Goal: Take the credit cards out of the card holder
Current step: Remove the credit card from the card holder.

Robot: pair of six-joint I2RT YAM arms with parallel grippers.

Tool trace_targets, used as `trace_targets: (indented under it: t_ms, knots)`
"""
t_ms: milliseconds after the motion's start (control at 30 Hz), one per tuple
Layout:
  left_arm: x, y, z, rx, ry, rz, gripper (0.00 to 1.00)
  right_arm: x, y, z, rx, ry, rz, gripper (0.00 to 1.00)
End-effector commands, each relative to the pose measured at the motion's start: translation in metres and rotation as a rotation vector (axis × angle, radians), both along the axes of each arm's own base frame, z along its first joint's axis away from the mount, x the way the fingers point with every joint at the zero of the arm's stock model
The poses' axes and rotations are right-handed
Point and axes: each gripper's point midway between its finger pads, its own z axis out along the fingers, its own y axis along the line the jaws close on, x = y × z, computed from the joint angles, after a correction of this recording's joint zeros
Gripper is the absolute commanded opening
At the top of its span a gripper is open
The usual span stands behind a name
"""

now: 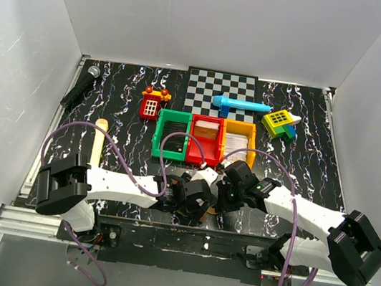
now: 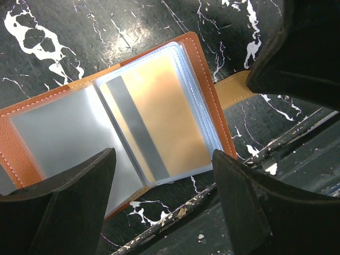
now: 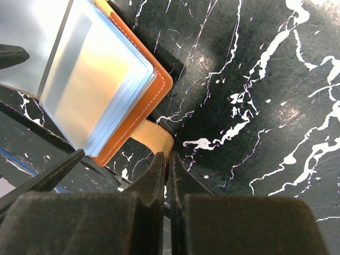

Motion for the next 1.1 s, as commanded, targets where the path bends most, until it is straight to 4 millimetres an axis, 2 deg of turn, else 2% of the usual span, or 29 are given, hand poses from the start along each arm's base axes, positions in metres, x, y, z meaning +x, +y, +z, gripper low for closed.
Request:
trace_targets:
  t_ms: [0, 367, 633, 900, 1067]
  knots:
    - [0.006, -0.008, 0.009, -0.002, -0.029, 0.030, 0.73, 0.005, 0.007, 0.007, 0.028, -0.021, 0.010, 0.01]
    - [0.006, -0.007, 0.005, 0.026, -0.030, 0.061, 0.76, 0.005, 0.006, 0.006, 0.026, -0.019, 0.011, 0.01]
    - [0.006, -0.012, 0.015, 0.000, -0.040, 0.070, 0.78, 0.005, 0.006, 0.007, 0.026, -0.019, 0.010, 0.01]
    - [0.005, 0.000, -0.002, 0.077, -0.021, 0.109, 0.75, 0.006, 0.008, 0.008, 0.029, -0.019, 0.011, 0.01]
    - [0.009, 0.006, 0.000, 0.091, -0.033, 0.140, 0.75, 0.006, 0.008, 0.009, 0.029, -0.018, 0.012, 0.01]
